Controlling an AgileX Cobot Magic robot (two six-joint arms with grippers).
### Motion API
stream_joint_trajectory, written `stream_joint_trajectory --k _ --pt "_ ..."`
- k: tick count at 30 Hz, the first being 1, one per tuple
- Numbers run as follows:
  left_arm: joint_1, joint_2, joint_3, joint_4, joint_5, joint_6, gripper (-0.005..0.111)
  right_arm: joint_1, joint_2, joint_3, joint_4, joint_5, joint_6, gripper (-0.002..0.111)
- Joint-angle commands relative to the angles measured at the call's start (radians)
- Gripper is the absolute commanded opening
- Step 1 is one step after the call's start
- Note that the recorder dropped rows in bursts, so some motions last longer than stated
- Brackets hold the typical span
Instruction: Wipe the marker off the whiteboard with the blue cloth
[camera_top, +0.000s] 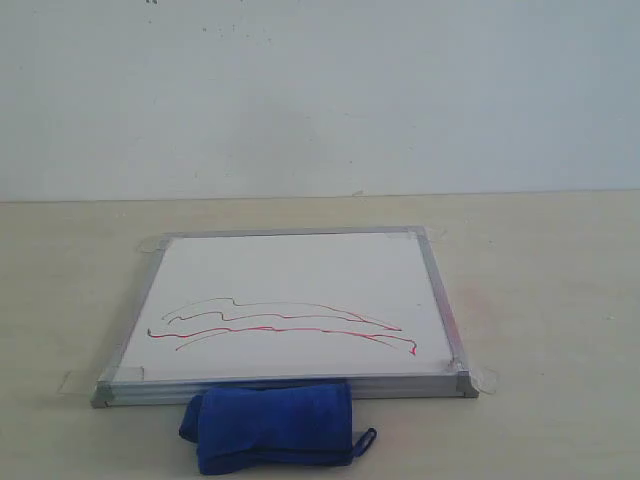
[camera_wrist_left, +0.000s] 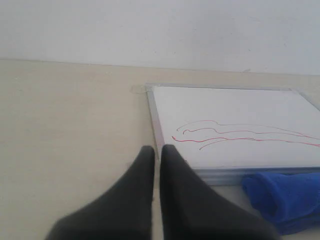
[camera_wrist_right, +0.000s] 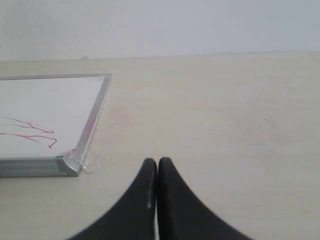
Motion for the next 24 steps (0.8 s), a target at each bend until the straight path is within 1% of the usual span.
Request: stream_joint_trajectory --k 1,19,22,24 --pt "0.003 -0.004 0.004 0.006 -0.001 -0.001 0.004 -0.007 -0.005 -0.001 0.001 -0.006 -0.004 0.000" --pt "0.003 -0.004 0.004 0.006 -0.001 -0.001 0.004 -0.007 -0.005 -0.001 0.001 -0.006 -0.004 0.000" --pt "0.003 -0.004 0.004 0.006 -0.001 -0.001 0.004 -0.007 -0.005 -0.001 -0.009 -0.046 -0.043 0.000" --pt "0.003 -0.004 0.004 0.006 -0.001 -0.001 0.004 -0.007 -0.005 -0.001 -0.005 -0.108 -0.052 0.000"
